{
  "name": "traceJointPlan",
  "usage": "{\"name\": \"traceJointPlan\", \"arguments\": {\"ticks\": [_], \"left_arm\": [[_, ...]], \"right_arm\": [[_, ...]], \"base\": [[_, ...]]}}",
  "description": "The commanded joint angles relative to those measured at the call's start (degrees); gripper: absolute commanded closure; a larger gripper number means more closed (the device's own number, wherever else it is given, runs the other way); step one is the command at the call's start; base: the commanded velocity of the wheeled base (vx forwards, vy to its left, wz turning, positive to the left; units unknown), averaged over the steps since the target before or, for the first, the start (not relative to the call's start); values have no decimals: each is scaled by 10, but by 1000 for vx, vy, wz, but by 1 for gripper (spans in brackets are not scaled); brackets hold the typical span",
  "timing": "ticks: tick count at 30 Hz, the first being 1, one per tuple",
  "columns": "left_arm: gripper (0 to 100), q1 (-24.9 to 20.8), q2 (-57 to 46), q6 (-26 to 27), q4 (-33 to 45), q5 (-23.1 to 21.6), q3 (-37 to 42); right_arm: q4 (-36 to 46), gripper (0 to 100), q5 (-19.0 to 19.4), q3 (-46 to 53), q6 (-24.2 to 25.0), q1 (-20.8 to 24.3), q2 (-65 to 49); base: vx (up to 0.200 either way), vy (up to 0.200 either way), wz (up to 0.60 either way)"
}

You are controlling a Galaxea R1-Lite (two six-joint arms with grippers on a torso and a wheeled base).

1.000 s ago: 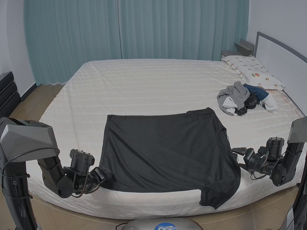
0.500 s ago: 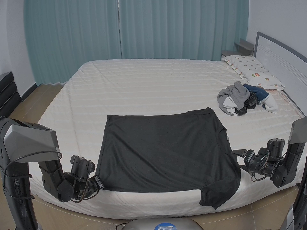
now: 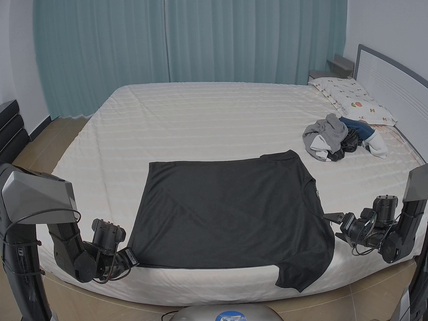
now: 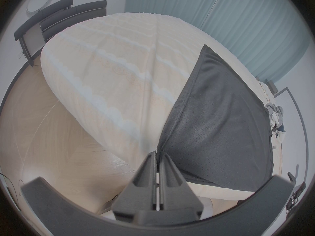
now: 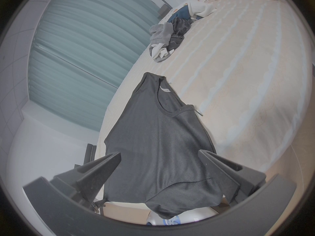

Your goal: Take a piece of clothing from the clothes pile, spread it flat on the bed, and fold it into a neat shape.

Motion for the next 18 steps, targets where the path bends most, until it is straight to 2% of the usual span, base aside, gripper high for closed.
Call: {"name": "traceJointPlan", "arguments": {"ticks": [1,10,18], "left_arm": [[100,9,0,3,0,0,0],[100,8,0,0,-7,-5,8],[100,8,-1,-1,-7,-8,7]], "right_arm": [[0,0,0,6,-14,0,1],[14,0,-3,12,-45,0,9],[64,0,-5,10,-80,-2,5]], "base": [[0,0,0],[0,0,0],[0,0,0]]}}
